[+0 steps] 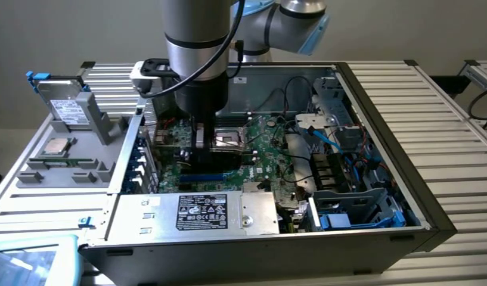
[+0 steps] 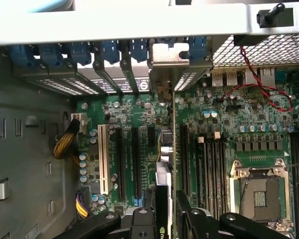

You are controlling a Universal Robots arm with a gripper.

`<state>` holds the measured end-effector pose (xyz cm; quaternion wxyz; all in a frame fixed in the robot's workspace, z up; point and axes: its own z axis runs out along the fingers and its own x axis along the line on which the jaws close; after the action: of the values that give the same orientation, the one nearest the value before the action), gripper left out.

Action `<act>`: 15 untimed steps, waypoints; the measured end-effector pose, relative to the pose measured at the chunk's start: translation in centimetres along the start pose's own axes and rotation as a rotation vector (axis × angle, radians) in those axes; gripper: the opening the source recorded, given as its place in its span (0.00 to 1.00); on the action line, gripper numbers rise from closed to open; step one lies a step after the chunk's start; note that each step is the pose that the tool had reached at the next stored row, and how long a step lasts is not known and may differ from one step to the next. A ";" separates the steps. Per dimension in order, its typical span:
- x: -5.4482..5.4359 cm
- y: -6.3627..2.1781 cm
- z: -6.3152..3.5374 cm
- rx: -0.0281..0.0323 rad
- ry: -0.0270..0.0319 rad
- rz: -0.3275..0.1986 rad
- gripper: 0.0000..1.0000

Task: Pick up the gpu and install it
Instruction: 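Insert the gpu into the slot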

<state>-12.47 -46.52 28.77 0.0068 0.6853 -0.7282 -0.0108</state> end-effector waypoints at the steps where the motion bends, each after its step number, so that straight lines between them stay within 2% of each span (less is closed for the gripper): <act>1: 0.0 0.00 0.08 -0.0001 0.0000 0.000 0.27; 15: -0.1 0.03 1.36 -0.0005 0.0000 0.000 0.27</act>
<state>-12.53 -46.45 27.41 0.0069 0.6852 -0.7282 -0.0110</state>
